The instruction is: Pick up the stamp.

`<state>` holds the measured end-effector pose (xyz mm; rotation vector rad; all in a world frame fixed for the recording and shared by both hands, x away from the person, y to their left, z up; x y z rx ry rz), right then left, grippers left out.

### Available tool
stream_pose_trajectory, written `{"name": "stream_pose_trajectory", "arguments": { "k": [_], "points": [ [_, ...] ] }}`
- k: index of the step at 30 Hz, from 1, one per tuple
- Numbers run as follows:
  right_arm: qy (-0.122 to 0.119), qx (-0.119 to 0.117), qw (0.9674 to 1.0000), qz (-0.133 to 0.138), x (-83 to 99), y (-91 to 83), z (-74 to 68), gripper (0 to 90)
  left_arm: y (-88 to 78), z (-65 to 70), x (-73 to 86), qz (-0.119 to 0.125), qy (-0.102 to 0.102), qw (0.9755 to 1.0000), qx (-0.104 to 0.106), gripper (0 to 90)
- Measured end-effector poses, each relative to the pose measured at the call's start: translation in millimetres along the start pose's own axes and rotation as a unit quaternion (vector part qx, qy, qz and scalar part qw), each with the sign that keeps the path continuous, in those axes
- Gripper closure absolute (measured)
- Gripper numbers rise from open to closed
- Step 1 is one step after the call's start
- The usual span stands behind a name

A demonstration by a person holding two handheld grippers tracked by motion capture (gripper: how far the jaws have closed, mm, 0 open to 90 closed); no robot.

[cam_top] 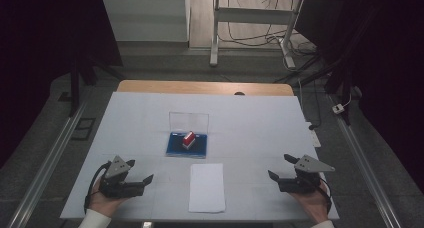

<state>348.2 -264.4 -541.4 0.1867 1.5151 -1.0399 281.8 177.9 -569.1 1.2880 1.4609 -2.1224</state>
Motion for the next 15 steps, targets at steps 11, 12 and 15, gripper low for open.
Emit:
{"name": "stream_pose_trajectory", "arguments": {
  "k": [11, 12, 15],
  "points": [
    [0.006, -0.006, 0.9999, 0.006, -0.1, -2.1, -2.4, 18.2, -1.4, 3.7, -0.5, 0.001, 0.005, 0.9999, 0.011, 17.8],
    [0.008, -0.006, 0.9999, 0.007, -0.2, -2.6, -2.5, 18.5, -1.3, 3.1, 0.6, 0.0, 0.005, 0.9999, 0.011, 17.9],
    [0.006, -0.002, 1.0, 0.005, -0.7, -3.5, -3.9, 19.2, -1.7, 2.1, 2.0, 0.0, 0.004, 0.9999, 0.01, 18.0]
  ]
}}
Point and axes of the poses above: each handheld gripper's, and its own axes: y roughly forward along the jaws, x roughly out of its underside, z roughly to its right, the point moved 9 cm from there along y, roughly forward along the jaws, and after that the axes turned 2 degrees about -y, right-handed, at the moved point
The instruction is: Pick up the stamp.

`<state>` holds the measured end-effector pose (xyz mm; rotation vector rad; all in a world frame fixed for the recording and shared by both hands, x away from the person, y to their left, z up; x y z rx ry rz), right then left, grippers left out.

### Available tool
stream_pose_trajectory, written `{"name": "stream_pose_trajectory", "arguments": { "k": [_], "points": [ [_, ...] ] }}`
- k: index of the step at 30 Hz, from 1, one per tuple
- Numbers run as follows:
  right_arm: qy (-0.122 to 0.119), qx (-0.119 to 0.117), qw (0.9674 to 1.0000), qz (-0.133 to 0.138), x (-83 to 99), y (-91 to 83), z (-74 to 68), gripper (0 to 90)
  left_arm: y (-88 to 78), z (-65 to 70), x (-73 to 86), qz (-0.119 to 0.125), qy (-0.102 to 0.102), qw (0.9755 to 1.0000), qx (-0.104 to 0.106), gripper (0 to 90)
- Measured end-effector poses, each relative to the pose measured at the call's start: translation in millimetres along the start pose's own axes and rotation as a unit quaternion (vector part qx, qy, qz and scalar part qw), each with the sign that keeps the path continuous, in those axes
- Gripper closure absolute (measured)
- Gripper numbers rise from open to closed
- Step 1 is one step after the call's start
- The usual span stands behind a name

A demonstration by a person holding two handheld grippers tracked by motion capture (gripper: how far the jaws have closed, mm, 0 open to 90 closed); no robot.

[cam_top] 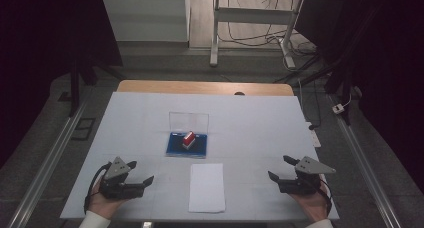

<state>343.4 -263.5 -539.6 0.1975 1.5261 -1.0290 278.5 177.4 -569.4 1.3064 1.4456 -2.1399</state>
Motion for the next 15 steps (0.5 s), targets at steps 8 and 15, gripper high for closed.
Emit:
{"name": "stream_pose_trajectory", "arguments": {
  "k": [8, 15],
  "points": [
    [-0.011, -0.001, 0.9999, 0.002, -2.3, 3.8, -0.4, 21.1, -3.9, -2.2, -0.2, 0.005, -0.006, 1.0, -0.001, 18.7],
    [-0.013, -0.009, 0.9998, -0.008, 3.6, 6.7, -2.4, 22.3, -4.4, 1.5, -4.6, 0.005, -0.005, 1.0, -0.004, 19.3]
  ]
}}
Point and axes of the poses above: each handheld gripper's, and its own axes: y roughly forward along the jaws, x roughly out of its underside, z roughly to its right, the point moved 9 cm from there along y, roughly forward along the jaws, and after that the axes turned 2 degrees about -y, right-handed, at the moved point
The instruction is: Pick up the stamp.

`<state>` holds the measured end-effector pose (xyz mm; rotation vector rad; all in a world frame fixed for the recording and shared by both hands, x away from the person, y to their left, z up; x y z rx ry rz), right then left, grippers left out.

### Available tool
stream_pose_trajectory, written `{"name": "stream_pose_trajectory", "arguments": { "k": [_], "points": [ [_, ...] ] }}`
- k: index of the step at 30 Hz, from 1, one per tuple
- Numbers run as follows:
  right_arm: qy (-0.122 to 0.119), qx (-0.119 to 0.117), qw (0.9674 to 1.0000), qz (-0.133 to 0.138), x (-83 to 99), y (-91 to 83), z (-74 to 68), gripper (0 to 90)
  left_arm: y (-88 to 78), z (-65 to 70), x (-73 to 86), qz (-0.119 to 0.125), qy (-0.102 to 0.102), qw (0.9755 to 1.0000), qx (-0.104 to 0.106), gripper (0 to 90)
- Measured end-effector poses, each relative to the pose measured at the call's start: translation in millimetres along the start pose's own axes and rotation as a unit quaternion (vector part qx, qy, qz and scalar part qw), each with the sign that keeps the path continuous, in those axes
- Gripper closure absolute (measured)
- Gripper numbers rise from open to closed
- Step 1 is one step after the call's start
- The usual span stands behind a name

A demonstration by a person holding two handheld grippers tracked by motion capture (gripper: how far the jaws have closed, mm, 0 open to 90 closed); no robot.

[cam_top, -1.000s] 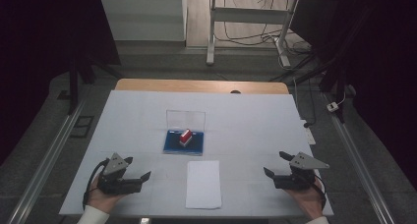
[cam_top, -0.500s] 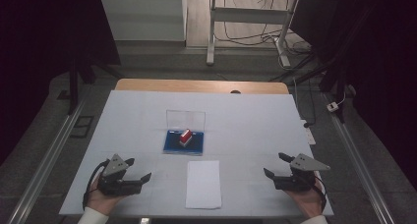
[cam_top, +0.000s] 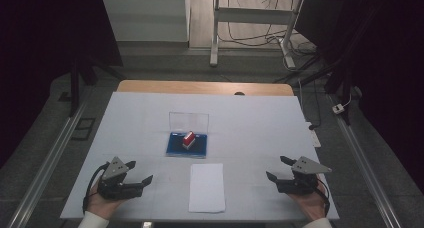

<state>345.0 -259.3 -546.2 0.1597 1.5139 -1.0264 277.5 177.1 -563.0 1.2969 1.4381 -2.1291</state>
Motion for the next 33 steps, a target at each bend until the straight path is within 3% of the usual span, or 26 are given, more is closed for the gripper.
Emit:
{"name": "stream_pose_trajectory", "arguments": {
  "k": [12, 21, 33],
  "points": [
    [0.005, -0.004, 0.9999, 0.014, -3.0, -4.8, -1.9, 23.0, -5.3, 5.3, -18.5, 0.014, 0.008, 0.9999, 0.0, 20.3],
    [-0.004, -0.005, 0.9999, 0.008, -6.1, 1.7, -7.2, 23.7, -2.0, 9.1, -27.7, 0.009, 0.006, 0.9998, 0.014, 20.2],
    [-0.007, 0.002, 1.0, 0.003, -4.9, 2.7, -8.5, 25.0, 11.3, 22.1, -58.6, 0.014, 0.019, 0.999, 0.039, 20.4]
  ]
}}
Point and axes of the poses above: each handheld gripper's, and its own axes: y roughly forward along the jaws, x roughly out of its underside, z roughly to its right, the point moved 9 cm from there along y, roughly forward along the jaws, and after that the axes turned 2 degrees about -y, right-handed, at the moved point
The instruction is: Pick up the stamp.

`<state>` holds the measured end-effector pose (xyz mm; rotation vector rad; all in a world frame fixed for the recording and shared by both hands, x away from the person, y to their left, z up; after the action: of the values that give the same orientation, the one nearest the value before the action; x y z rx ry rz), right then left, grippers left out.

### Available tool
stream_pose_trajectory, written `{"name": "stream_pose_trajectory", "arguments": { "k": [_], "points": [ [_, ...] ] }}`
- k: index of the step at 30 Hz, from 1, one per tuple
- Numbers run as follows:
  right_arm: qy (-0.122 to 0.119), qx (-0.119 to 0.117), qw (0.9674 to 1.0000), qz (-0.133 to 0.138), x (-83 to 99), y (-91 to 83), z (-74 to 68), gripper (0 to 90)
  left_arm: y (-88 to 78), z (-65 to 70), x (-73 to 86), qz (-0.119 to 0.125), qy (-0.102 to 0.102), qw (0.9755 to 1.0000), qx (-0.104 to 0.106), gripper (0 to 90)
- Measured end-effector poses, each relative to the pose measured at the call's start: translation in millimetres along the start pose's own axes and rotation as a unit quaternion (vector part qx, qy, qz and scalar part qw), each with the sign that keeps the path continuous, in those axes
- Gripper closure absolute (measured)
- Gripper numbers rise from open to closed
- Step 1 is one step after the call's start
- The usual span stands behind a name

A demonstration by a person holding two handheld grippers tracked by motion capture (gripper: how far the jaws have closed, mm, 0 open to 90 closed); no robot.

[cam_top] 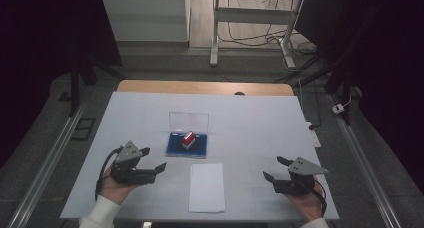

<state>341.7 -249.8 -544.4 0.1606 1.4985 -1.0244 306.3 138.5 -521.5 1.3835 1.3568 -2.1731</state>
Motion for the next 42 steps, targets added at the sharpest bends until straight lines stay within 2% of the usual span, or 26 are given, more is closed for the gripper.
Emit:
{"name": "stream_pose_trajectory", "arguments": {
  "k": [8, 14, 20, 25, 38, 42],
  "points": [
    [-0.006, -0.002, 1.0, -0.003, 0.6, 0.6, -3.4, 25.1, 8.8, 3.6, -11.7, -0.002, 0.005, 1.0, 0.008, 20.5],
    [-0.01, -0.002, 0.9999, -0.01, 2.7, 2.8, -7.5, 25.7, 15.5, 2.3, -18.4, -0.003, 0.002, 1.0, 0.006, 20.7],
    [-0.008, -0.007, 0.9999, -0.005, 2.0, 2.4, -9.3, 26.1, 25.5, 4.6, -28.4, -0.008, 0.009, 0.9999, 0.002, 21.1],
    [-0.003, -0.008, 0.9999, -0.004, 2.6, 3.3, -8.9, 26.3, 37.3, 3.2, -34.8, -0.019, 0.014, 0.9997, -0.005, 21.7],
    [-0.006, -0.006, 0.9999, -0.012, 5.3, 4.1, -9.0, 26.3, 68.0, -1.8, -37.5, -0.031, 0.003, 0.9994, -0.016, 23.8],
    [-0.006, -0.006, 0.9999, -0.014, 6.6, 5.1, -8.4, 26.4, 78.1, -2.7, -41.1, -0.034, 0.005, 0.9992, -0.022, 24.9]
  ]
}}
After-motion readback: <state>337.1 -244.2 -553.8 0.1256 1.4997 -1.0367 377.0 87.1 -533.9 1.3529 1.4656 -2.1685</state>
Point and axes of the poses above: each handheld gripper's, and its own axes: y roughly forward along the jaws, x roughly out of its underside, z roughly to its right, the point moved 9 cm from there along y, roughly forward along the jaws, and after that the axes turned 2 degrees about -y, right-handed, at the moved point
